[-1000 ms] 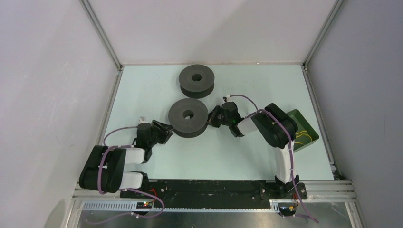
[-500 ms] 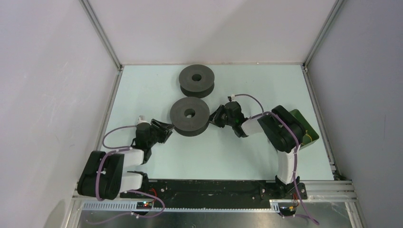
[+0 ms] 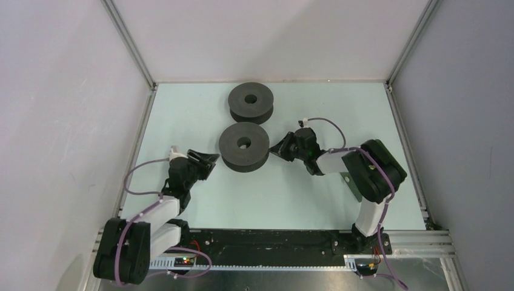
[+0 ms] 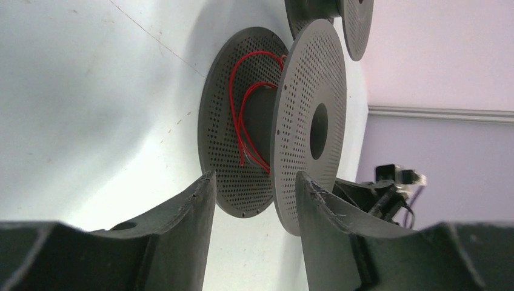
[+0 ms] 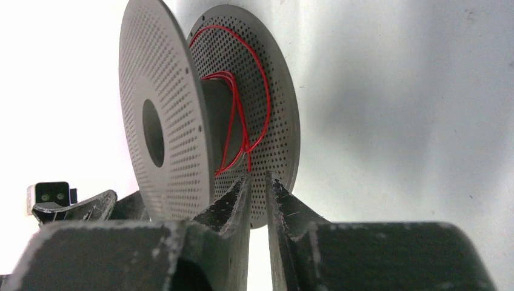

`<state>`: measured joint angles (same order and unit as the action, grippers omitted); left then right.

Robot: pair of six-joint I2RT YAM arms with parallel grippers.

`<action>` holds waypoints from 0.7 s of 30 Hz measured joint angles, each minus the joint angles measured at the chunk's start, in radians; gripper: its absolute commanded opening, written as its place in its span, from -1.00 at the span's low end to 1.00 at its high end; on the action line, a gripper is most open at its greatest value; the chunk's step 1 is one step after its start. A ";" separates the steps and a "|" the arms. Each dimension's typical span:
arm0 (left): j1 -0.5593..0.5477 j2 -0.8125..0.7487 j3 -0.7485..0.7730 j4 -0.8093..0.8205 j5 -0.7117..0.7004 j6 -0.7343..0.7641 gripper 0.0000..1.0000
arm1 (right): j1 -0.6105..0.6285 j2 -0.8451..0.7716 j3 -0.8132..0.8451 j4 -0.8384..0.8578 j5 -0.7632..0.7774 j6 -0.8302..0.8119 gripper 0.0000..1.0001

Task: Wrap the cables
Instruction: Pick up the cable from the storage box.

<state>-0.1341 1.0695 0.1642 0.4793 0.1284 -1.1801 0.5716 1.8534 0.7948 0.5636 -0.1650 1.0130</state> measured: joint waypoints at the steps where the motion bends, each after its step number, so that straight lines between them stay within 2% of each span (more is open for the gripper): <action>1: 0.000 -0.017 0.000 -0.013 -0.006 0.004 0.11 | -0.003 -0.018 -0.004 -0.013 0.001 -0.006 -0.63; 6: 0.006 -0.144 0.032 -0.164 -0.047 0.081 0.14 | -0.013 -0.162 -0.018 -0.132 0.019 -0.094 -0.59; 10: 0.015 -0.245 0.160 -0.327 -0.054 0.230 0.16 | -0.012 -0.332 -0.019 -0.254 0.045 -0.219 -0.54; 12: 0.017 -0.283 0.255 -0.397 -0.037 0.331 0.18 | 0.004 -0.428 -0.019 -0.320 0.084 -0.296 -0.44; 13: 0.017 -0.300 0.306 -0.427 -0.024 0.383 0.23 | 0.018 -0.483 -0.019 -0.355 0.106 -0.337 -0.33; 15: 0.017 -0.329 0.390 -0.467 0.013 0.472 0.74 | 0.043 -0.594 -0.019 -0.422 0.157 -0.408 -0.20; 16: 0.017 -0.342 0.423 -0.481 0.035 0.513 0.93 | 0.050 -0.634 -0.019 -0.449 0.171 -0.424 -0.16; 21: 0.017 -0.378 0.535 -0.554 0.189 0.654 0.99 | -0.019 -0.816 -0.019 -0.639 0.247 -0.536 -0.10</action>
<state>-0.1173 0.6910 0.6991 -0.0742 0.3176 -0.5259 0.5522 1.0378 0.7757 -0.0753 0.0822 0.4770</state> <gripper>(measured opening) 0.987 0.438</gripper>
